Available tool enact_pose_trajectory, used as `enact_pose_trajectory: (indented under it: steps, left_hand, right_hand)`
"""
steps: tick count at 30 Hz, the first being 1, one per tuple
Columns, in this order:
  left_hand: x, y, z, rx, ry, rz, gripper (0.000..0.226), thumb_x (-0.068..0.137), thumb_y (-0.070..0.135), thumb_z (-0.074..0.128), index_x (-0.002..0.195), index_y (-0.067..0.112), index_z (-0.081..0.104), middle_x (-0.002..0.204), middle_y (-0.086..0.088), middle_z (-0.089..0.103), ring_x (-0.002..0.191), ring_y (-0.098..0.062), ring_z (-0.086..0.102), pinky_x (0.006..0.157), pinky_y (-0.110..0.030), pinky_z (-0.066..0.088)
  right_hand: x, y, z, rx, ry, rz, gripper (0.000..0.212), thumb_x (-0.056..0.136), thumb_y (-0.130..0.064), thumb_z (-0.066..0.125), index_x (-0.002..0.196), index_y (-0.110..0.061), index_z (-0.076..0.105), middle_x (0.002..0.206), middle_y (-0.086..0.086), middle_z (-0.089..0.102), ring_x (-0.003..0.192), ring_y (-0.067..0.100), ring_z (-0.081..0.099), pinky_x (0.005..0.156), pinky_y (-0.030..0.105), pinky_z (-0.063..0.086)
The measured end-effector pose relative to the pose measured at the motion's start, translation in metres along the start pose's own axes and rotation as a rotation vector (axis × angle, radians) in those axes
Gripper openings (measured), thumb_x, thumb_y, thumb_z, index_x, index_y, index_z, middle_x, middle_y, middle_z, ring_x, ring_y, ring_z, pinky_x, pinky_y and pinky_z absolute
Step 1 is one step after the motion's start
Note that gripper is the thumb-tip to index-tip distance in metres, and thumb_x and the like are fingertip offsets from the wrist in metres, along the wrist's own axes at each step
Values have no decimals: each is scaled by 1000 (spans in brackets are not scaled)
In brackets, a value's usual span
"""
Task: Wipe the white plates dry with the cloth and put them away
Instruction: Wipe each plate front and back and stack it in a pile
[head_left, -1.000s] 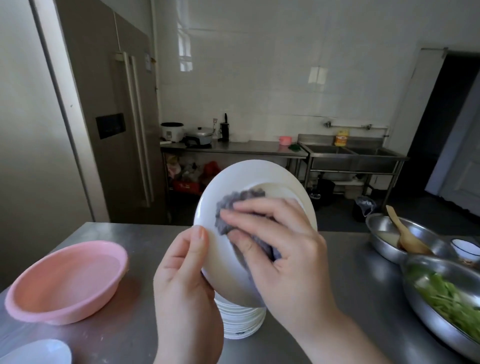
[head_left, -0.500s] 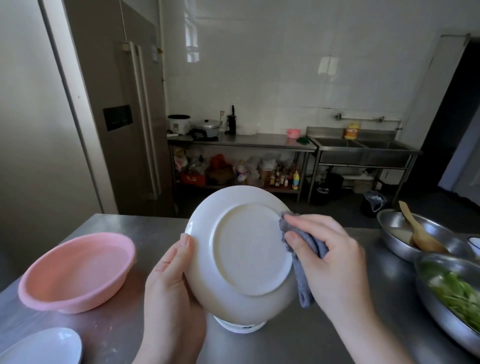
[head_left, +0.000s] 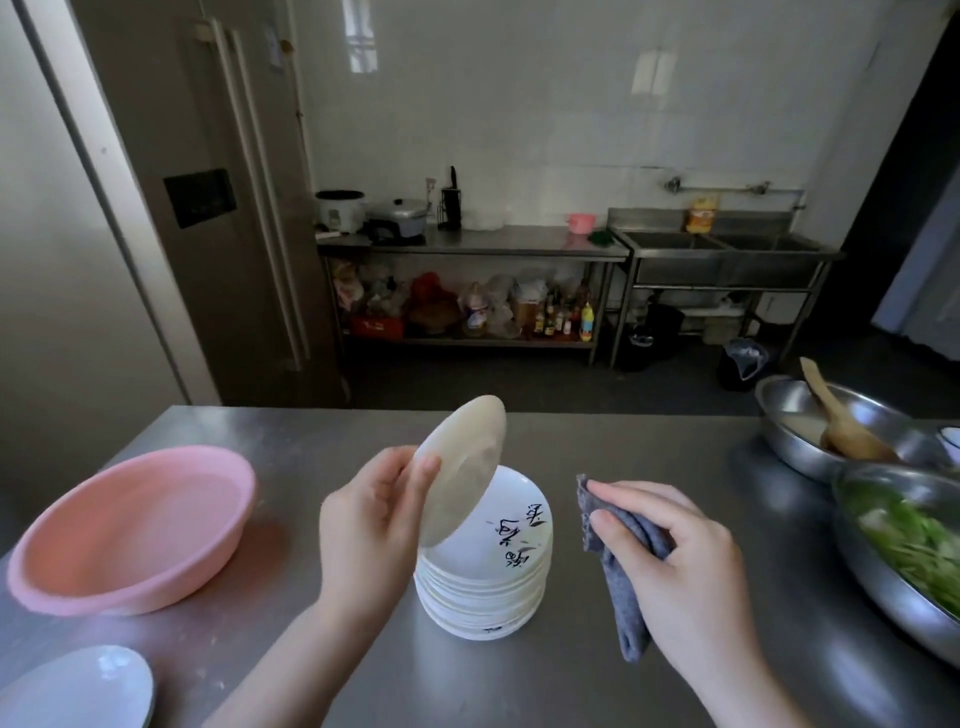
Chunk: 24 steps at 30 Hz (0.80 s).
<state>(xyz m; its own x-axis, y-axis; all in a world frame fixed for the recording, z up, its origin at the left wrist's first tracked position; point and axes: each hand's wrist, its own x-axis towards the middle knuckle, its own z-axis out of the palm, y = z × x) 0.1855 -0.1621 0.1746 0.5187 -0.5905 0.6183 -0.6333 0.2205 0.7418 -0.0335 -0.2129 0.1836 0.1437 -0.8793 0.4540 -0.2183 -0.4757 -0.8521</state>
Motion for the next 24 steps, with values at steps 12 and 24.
enact_pose_trajectory:
  steps: [12,24]
  left_hand:
    - [-5,-86,67,385,-406,823,8,74,5,76,79,10,73,67,4,69,55,-18,65,46,-26,51]
    - [-46,-103,74,335,-558,567,15,78,16,72,92,15,78,101,5,76,98,-14,71,82,-29,57]
  right_hand:
    - [-10,33,-13,-22,58,86,31,78,0,74,84,-30,77,94,-16,70,87,0,66,72,4,44]
    - [-18,36,-11,-16,16,104,30,79,-1,73,85,-29,77,95,-17,69,88,-1,66,73,3,43]
